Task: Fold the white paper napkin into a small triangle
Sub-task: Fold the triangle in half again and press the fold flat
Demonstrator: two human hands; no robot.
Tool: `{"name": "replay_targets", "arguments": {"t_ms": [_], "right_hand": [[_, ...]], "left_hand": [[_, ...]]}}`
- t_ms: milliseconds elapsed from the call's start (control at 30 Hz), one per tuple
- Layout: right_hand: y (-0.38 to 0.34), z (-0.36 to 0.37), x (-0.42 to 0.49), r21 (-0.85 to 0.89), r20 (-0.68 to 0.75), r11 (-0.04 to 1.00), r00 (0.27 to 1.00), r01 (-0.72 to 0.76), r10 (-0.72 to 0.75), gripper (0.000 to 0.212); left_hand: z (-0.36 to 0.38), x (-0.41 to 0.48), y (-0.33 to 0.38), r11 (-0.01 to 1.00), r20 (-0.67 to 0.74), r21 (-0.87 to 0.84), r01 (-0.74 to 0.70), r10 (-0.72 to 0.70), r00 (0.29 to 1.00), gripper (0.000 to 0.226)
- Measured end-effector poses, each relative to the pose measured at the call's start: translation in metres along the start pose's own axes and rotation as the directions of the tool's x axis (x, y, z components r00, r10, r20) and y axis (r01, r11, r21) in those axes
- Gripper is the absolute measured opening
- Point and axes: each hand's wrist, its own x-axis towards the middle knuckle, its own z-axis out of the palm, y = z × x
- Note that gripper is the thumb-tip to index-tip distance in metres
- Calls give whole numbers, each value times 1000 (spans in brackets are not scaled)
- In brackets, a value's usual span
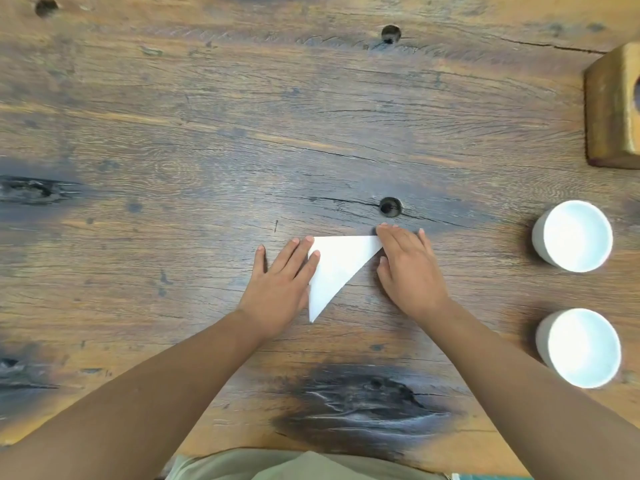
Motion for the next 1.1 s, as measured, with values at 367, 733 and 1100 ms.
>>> {"name": "replay_targets", "arguments": {"t_ms": [367,733,1100], "right_hand": [[-40,3,24,-39,124,994,987,-102,106,42],[-64,13,7,58,146,955,949,-290,279,34],[-61,10,14,402,423,718,810,-569,405,12]], "left_hand": [[-5,1,0,1000,3,8,-18,18,1000,58],[-3,-5,2,992,-24,-114,51,-54,998,56],[0,-14,15,980,-100,-189,-58,40,994,72]]}}
